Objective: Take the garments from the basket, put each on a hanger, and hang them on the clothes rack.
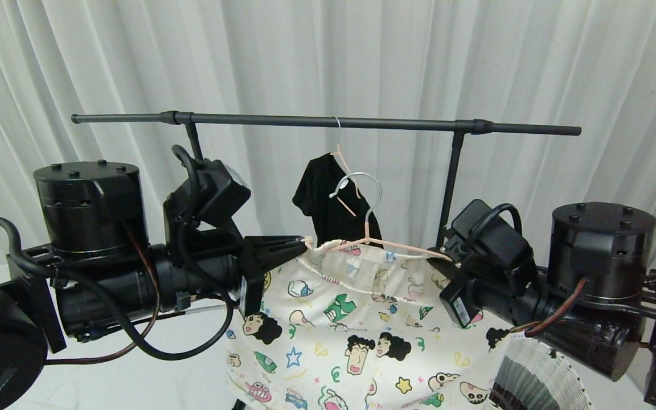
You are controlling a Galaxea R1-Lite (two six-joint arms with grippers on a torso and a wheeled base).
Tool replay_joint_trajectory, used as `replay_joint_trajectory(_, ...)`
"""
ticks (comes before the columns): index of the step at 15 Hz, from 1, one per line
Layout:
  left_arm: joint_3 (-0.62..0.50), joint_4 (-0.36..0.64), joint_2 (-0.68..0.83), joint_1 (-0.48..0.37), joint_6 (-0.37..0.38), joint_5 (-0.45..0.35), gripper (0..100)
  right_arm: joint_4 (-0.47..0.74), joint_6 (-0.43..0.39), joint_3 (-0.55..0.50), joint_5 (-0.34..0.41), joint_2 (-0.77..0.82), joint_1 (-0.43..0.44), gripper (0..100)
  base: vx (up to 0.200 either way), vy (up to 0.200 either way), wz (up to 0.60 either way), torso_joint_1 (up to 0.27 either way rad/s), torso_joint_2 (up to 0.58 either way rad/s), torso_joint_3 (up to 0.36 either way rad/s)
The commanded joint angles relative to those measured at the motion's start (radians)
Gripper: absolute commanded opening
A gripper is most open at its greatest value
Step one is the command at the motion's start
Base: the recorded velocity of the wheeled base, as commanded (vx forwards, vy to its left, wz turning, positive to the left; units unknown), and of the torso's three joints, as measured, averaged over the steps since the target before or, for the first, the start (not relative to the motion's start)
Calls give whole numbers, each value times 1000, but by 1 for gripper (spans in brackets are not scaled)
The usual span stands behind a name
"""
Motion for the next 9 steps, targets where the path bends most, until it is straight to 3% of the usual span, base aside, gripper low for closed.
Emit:
replay_joint_trajectory(1, 11, 6, 2, 4, 13, 4, 0, 0, 1, 0, -2, 1, -1, 0, 0, 0, 0, 0, 0, 0)
replay_joint_trajectory(5, 62, 6, 9, 105, 159, 17, 0, -2, 3, -3, -5, 1, -40, 0, 0, 0, 0, 0, 0, 0)
replay_joint_trajectory(7, 73, 4, 8, 89, 167, 127, 0, -2, 6, -5, -5, 1, -63, 0, 0, 0, 0, 0, 0, 0)
replay_joint_trajectory(9, 73, 3, 8, 61, 167, 166, 0, -2, 6, -5, -3, 0, -64, 0, 0, 0, 0, 0, 0, 0)
